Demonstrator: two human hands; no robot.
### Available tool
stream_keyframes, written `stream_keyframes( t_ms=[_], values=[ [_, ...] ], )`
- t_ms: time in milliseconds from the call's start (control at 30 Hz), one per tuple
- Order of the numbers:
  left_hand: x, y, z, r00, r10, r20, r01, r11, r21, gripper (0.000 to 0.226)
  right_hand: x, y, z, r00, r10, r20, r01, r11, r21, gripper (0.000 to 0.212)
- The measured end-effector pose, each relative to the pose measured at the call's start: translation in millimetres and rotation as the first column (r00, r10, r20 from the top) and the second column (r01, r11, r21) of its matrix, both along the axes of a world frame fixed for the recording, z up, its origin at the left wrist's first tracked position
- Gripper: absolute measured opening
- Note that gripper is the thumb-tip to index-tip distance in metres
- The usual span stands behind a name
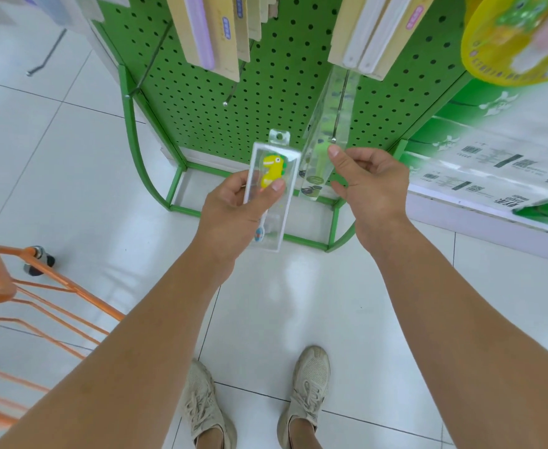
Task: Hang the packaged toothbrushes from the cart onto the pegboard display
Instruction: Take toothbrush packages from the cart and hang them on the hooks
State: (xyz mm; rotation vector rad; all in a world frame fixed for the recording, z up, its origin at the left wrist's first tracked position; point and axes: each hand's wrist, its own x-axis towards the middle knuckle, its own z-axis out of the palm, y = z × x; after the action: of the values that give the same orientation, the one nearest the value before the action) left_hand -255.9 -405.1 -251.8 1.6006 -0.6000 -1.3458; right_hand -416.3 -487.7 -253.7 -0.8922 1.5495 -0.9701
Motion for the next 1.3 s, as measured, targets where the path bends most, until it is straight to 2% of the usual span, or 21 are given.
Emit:
stream_keyframes(
  t_ms=[133,200,300,400,700,900,1033,1167,1300],
  values=[
    [14.2,16.1,-1.2,0.999,-0.036,-0.034,0.036,0.999,-0.026,0.032,3.2,14.2,8.2,0.999,-0.034,-0.033,0.036,0.997,0.069,0.034],
    [23.2,23.1,0.0,0.994,-0.074,-0.086,0.069,0.996,-0.062,0.043,9.9,27.8,18.3,0.998,-0.010,-0.064,0.017,0.994,0.110,0.028],
    [35.2,30.1,1.7,0.977,-0.165,-0.137,0.143,0.977,-0.158,0.053,33.9,51.8,36.3,0.969,0.245,0.032,-0.247,0.963,0.106,0.021],
    [44.6,30.5,4.8,0.963,-0.188,-0.195,0.141,0.963,-0.230,0.051,63.2,61.0,44.0,0.898,0.429,0.096,-0.428,0.903,-0.027,0.021],
    [50.2,10.4,8.5,0.972,0.114,-0.204,-0.149,0.975,-0.162,0.030,101.7,38.0,35.8,0.927,0.359,0.111,-0.354,0.933,-0.065,0.020],
    [55.3,0.2,2.3,0.979,0.093,-0.179,-0.118,0.984,-0.130,0.021,104.4,33.6,24.2,0.954,0.277,0.113,-0.278,0.961,-0.013,0.033],
    [59.3,-12.8,-3.2,0.986,0.125,-0.112,-0.135,0.987,-0.085,0.029,110.5,22.6,16.1,0.965,0.231,0.127,-0.235,0.972,0.015,0.029],
    [61.3,-37.0,-6.6,0.991,0.130,-0.036,-0.130,0.991,-0.010,0.032,120.4,10.6,4.6,0.979,0.187,0.077,-0.189,0.982,0.019,0.020],
    [64.9,-54.1,-15.6,0.996,0.089,-0.020,-0.090,0.995,-0.046,0.031,125.4,0.2,-7.0,0.982,0.163,0.090,-0.161,0.986,-0.031,0.023]
  ],
)
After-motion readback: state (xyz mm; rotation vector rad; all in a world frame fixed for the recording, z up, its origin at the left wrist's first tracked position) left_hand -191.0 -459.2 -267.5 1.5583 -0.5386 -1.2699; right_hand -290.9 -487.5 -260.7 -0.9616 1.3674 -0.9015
